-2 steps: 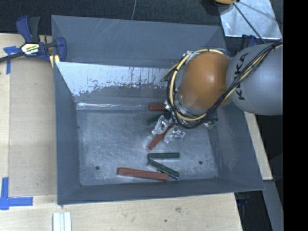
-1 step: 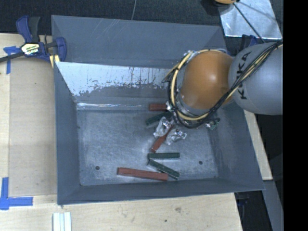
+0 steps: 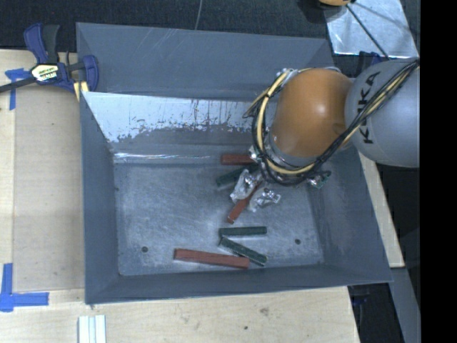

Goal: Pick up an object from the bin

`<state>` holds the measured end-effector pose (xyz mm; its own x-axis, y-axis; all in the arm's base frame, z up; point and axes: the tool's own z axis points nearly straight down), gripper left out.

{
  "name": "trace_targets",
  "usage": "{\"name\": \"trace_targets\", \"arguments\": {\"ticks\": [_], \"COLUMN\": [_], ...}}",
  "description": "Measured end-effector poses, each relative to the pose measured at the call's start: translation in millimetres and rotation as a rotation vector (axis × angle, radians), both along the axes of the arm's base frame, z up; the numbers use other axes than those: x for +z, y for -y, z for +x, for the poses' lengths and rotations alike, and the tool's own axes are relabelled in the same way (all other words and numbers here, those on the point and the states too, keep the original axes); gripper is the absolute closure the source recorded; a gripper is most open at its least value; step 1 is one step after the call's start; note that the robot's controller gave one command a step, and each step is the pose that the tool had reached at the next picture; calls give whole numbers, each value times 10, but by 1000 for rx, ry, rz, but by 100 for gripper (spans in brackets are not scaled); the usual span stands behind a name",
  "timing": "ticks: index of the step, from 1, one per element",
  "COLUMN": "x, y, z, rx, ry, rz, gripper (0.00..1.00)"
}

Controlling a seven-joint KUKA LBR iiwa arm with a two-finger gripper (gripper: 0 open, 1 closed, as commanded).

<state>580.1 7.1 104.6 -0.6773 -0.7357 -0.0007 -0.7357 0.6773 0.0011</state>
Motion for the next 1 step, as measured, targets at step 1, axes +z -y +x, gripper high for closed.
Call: {"name": "trace_targets", "arguments": {"ticks": [1], "x": [144], "y": [1], "z": [16], "rx": [0], "ry": [3], "rz": [0], "gripper": [100]}}
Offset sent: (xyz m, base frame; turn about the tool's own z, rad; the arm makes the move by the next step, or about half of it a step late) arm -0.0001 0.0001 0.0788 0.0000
